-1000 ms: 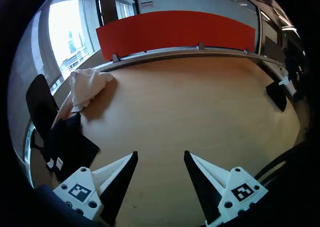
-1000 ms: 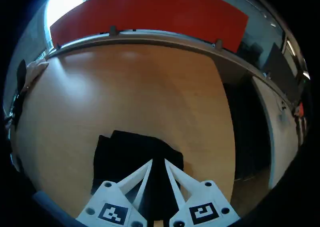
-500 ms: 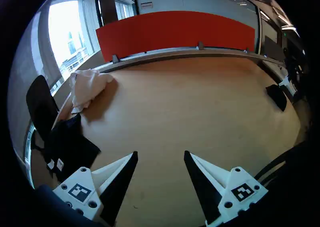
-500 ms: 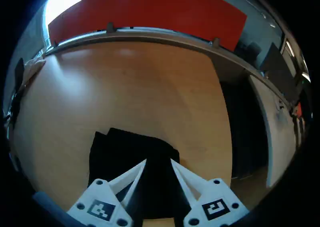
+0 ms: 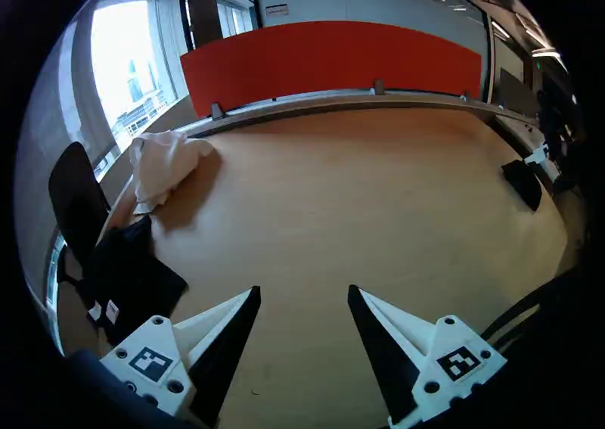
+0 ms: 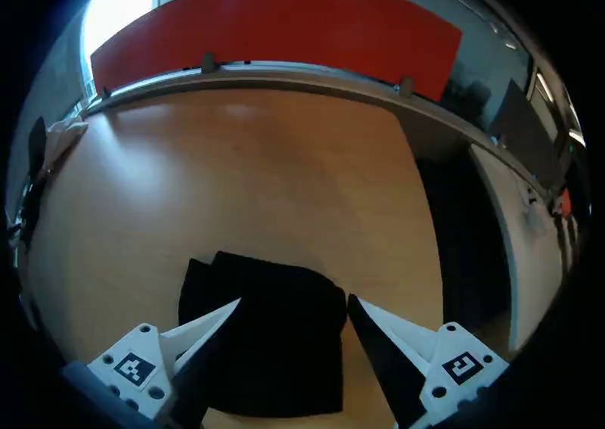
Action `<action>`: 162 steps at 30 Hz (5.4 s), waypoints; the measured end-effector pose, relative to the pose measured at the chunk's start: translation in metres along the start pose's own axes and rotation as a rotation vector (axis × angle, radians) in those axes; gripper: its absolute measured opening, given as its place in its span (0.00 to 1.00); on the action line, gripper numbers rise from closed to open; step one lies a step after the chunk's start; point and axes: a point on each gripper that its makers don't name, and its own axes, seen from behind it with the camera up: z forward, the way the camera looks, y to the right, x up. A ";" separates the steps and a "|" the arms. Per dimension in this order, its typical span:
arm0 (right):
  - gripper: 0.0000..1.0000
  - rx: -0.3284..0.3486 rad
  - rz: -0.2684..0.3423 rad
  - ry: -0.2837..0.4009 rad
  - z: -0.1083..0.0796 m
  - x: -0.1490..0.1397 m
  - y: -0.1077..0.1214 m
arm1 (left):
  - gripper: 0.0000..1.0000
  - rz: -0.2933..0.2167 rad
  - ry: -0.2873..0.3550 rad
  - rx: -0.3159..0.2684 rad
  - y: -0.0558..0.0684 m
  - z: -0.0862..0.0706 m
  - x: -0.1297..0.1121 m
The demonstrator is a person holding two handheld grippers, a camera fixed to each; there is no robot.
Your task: Fold towel
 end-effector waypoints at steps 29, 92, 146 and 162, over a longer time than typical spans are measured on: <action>0.99 0.053 0.012 -0.022 0.026 -0.013 -0.029 | 0.85 0.006 -0.008 0.015 -0.004 -0.004 -0.002; 0.99 0.012 0.048 -0.010 -0.016 -0.083 -0.050 | 0.85 0.002 0.026 -0.003 -0.009 -0.016 -0.004; 0.99 -0.165 0.200 0.393 -0.094 0.034 -0.021 | 0.85 -0.034 0.065 0.007 -0.017 -0.014 0.009; 0.99 -0.288 0.293 0.645 -0.138 0.087 0.000 | 0.85 -0.039 0.089 0.011 -0.021 -0.014 0.018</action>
